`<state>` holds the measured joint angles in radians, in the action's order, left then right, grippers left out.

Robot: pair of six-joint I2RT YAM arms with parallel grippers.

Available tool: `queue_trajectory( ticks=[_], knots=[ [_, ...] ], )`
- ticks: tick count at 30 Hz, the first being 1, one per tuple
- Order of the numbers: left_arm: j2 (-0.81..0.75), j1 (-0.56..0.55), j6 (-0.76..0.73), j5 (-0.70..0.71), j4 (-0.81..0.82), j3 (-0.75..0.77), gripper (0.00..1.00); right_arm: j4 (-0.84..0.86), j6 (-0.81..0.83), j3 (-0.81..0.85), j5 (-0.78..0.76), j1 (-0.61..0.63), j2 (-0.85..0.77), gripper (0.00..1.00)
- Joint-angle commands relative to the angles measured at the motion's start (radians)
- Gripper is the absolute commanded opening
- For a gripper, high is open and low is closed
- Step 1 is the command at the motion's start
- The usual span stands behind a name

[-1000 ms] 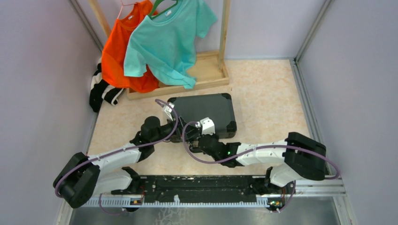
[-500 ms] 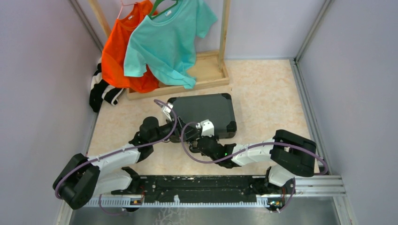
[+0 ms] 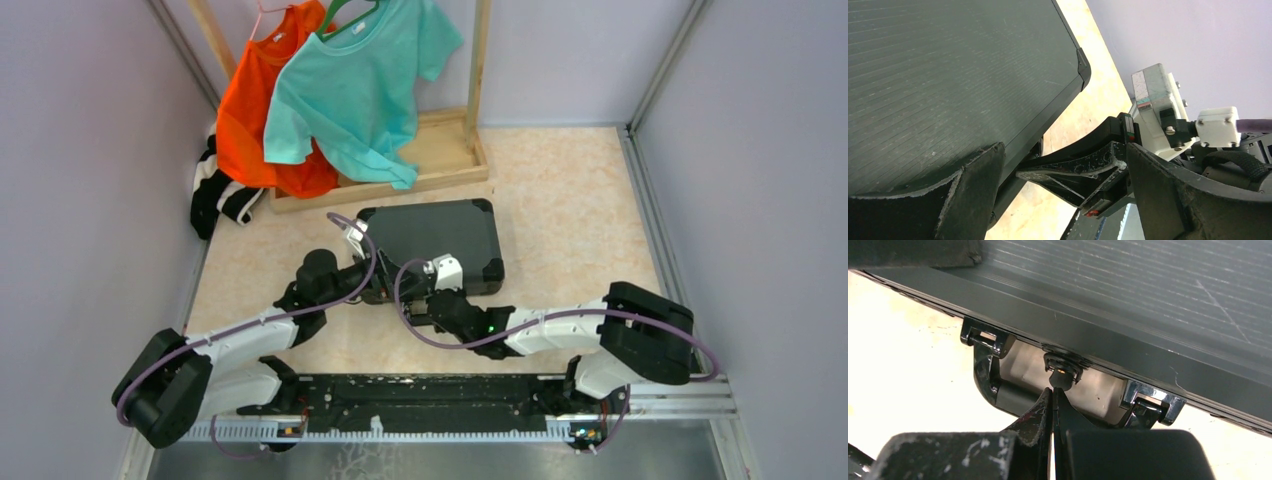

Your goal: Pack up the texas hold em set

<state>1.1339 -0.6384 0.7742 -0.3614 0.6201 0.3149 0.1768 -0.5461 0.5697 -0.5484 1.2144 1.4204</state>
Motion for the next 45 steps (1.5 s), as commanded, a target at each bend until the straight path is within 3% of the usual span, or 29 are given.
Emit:
queue_trajectory(
  ticks=[1, 21, 45],
  knots=[
    [0.041, 0.021, -0.04, 0.051, -0.285, -0.077, 0.99, 0.022, -0.022, -0.015, 0.003, -0.003, 0.003, 0.0],
    [0.05, 0.023, -0.04, 0.048, -0.277, -0.078, 0.99, 0.027, -0.021, -0.018, -0.001, -0.003, -0.005, 0.0],
    [0.027, 0.034, -0.048, 0.041, -0.289, -0.083, 0.99, -0.002, -0.039, -0.022, -0.033, -0.002, 0.107, 0.0]
  ],
)
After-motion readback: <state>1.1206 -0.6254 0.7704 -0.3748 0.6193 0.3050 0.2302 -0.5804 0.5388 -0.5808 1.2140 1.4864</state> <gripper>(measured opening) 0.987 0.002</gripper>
